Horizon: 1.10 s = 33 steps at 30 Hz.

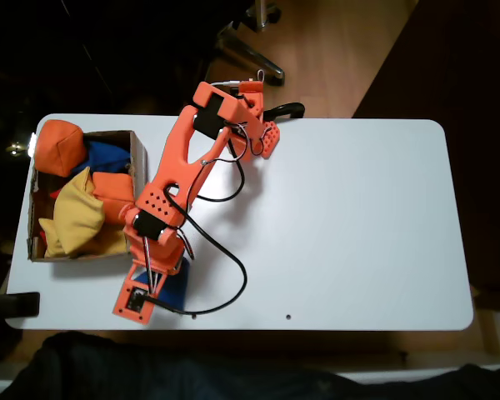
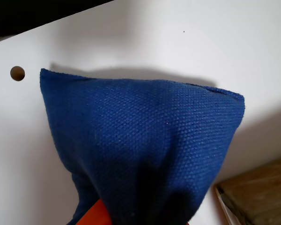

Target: Grasp a bag and put it in the box.

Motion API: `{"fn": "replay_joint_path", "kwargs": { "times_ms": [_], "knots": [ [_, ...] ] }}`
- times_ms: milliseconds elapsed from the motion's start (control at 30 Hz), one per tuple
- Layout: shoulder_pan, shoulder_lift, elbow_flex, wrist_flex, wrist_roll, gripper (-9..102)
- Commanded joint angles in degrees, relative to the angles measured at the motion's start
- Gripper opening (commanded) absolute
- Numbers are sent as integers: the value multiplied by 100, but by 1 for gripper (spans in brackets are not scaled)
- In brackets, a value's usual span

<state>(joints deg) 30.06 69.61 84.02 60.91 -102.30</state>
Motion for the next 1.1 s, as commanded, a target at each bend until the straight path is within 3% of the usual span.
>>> {"fn": "replay_joint_path", "kwargs": {
  "times_ms": [0, 1067],
  "knots": [
    [-53, 176, 123, -246, 141, 0],
    [-729, 1459, 1169, -817, 1213, 0]
  ]
}}
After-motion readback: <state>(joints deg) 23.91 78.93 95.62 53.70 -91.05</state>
